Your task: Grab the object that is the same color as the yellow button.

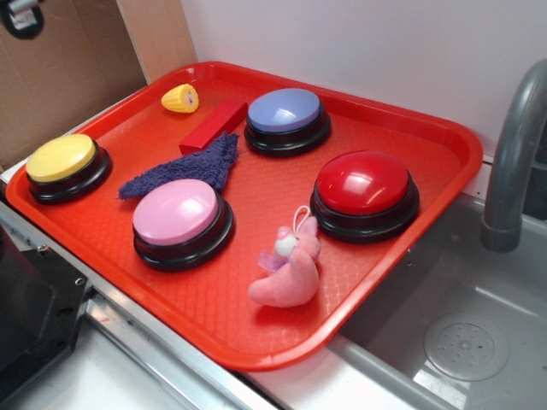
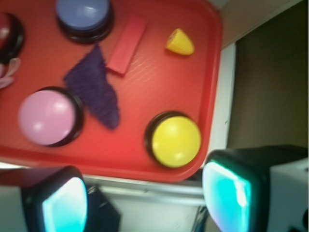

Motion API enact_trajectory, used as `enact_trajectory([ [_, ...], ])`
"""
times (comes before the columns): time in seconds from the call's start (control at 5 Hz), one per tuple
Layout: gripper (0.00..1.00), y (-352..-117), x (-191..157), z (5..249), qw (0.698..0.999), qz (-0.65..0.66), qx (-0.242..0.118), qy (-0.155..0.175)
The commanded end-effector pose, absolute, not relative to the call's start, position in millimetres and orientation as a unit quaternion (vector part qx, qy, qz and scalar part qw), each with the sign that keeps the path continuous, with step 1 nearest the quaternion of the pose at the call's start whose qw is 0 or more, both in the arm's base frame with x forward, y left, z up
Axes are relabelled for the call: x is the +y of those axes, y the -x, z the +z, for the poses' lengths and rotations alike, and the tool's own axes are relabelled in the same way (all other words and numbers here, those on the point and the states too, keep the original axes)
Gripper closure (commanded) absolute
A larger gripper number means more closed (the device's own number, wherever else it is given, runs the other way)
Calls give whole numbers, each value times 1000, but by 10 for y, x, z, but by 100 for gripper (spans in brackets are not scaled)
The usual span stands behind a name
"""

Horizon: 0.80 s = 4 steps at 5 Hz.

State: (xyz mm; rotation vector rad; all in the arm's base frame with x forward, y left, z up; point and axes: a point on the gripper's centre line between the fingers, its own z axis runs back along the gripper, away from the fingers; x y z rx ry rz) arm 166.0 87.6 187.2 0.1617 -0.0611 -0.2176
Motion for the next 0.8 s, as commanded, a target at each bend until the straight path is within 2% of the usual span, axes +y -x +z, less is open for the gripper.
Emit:
enact_trajectory([
  [0.0,0,-2332,959,1503,957,-254,-37,-136],
  [0.6,0,-2855,1281,961,924,-354,12,-146],
])
